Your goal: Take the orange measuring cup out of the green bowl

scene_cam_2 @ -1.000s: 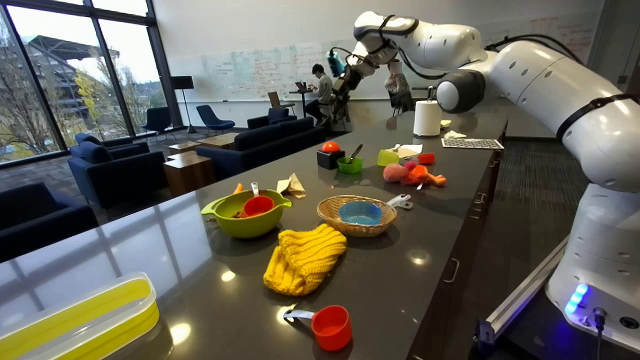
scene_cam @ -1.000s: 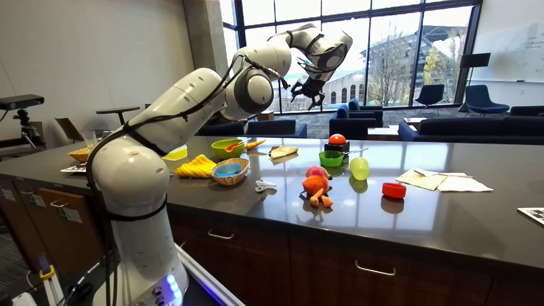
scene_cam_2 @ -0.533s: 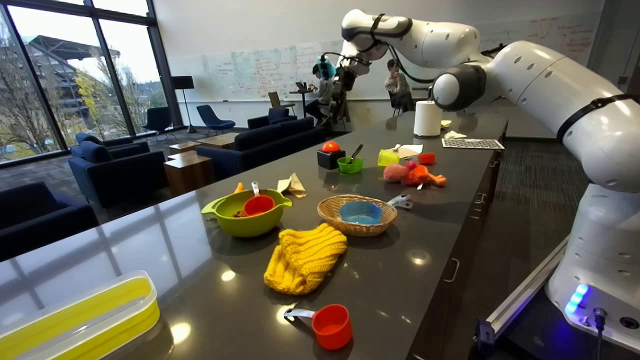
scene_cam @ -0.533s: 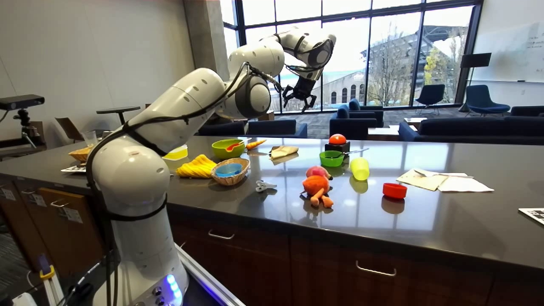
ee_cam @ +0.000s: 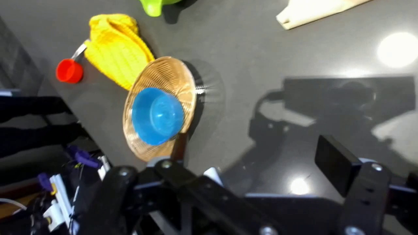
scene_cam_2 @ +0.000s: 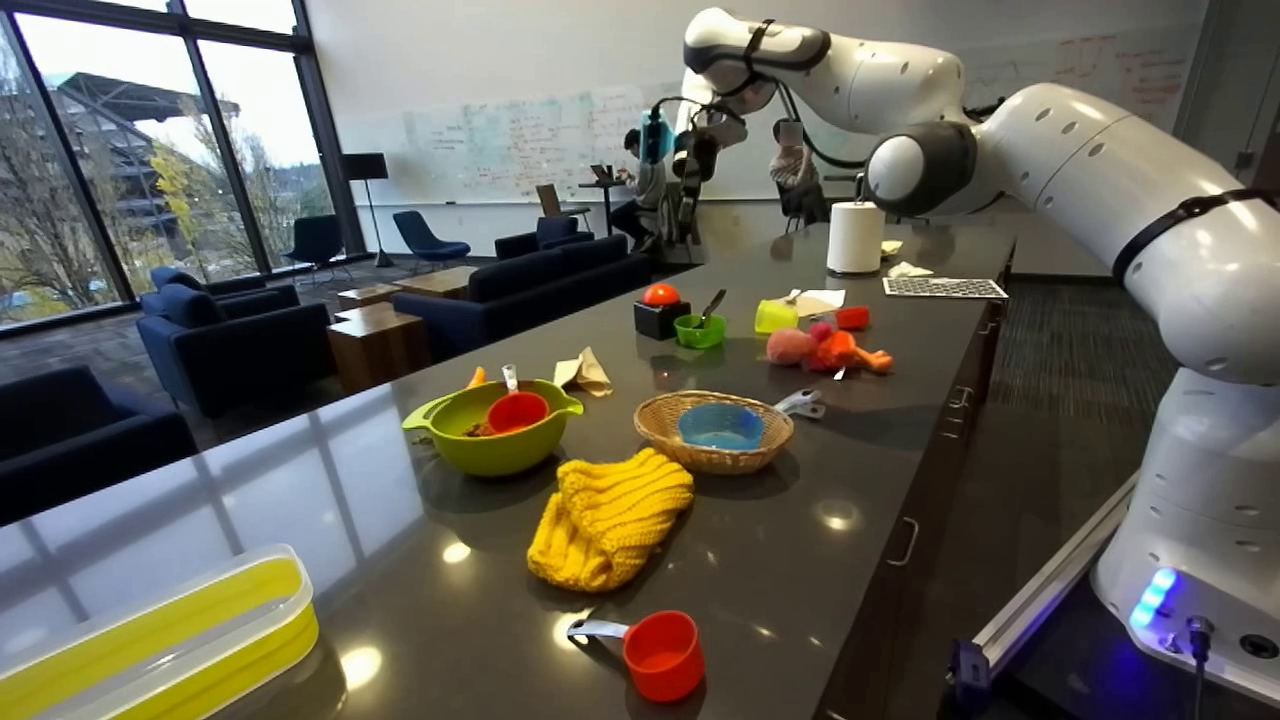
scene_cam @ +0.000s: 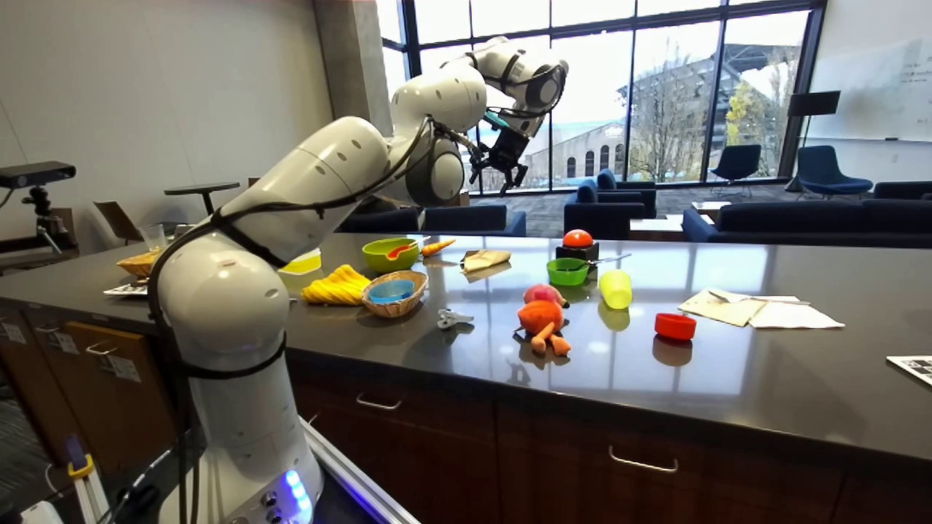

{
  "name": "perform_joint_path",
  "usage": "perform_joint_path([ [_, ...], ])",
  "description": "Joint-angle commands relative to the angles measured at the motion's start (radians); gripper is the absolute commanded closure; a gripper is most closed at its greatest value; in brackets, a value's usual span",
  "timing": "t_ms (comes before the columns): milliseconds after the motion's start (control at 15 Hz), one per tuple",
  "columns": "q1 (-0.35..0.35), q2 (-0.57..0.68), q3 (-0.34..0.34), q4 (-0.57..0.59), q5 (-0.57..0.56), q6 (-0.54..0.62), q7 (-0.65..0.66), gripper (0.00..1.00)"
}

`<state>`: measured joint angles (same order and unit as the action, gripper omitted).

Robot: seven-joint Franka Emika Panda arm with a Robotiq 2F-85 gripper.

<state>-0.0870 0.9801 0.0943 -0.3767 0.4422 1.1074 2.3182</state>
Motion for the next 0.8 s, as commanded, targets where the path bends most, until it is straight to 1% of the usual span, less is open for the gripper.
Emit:
perform_joint_path([
  [0,0.031,-0.061,0.039,-0.048,-0.049,-0.153,-0.079,0.00],
  [200,0.090,-0.060,0.033,-0.023,-0.096,-0.287,-0.137,0.00],
  [333,0.157,-0.063,0.005,-0.008,-0.165,-0.331,-0.187,0.00],
  [467,0.222,-0.063,-0.014,0.011,-0.239,-0.298,-0.257,0.00],
  [533,0.248,-0.078,-0.021,-0.002,-0.269,-0.270,-0.290,0.00],
  [600,0.202,-0.042,0.011,0.010,-0.215,-0.292,-0.223,0.00],
  [733,0.227,-0.042,0.008,0.010,-0.226,-0.287,-0.226,0.00],
])
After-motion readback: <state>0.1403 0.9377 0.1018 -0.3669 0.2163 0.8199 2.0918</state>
